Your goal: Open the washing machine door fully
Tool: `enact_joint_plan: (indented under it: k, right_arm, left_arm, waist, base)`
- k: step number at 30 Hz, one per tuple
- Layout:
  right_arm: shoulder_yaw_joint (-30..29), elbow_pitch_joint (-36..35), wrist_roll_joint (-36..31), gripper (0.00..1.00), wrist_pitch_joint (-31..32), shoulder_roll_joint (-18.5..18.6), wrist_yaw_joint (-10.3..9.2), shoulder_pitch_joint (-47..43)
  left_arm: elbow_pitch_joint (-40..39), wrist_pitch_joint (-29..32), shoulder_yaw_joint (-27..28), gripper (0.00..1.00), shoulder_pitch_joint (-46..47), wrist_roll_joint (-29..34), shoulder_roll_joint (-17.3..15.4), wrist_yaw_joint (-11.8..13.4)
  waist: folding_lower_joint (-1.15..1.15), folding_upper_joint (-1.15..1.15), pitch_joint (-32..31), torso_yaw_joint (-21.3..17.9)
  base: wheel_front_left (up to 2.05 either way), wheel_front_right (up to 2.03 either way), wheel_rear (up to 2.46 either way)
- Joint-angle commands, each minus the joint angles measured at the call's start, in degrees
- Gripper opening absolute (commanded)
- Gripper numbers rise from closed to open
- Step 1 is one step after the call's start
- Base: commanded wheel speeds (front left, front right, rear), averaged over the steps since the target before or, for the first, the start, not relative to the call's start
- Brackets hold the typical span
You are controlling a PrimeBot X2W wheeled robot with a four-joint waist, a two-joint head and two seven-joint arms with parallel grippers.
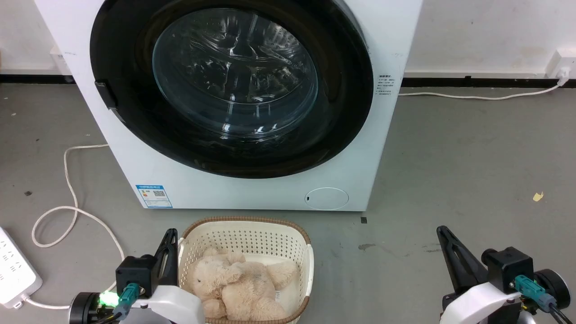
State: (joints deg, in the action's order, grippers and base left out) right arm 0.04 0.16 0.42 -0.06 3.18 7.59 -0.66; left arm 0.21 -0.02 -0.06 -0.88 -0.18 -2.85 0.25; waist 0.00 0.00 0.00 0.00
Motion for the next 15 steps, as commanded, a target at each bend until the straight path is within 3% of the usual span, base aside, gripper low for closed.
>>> enact_joint_plan:
  k: [1,15]
  right_arm:
    - [0.0,-0.2,-0.4,0.0,0.1,-0.3,-0.1,0.7]
    - [0.0,-0.2,-0.4,0.0,0.1,-0.3,-0.1,0.7]
  left_arm:
    - [-0.2,0.0,0.1,0.0,0.9,0.2,0.0,-0.2]
    - [-0.2,0.0,0.1,0.0,0.9,0.2,0.0,-0.2]
  waist:
    - [0.0,0.0,0.0,0.0]
    - [0.0,0.0,0.0,0.0]
  base:
    - [0.0,0.0,0.0]
    - [0.0,0.0,0.0]
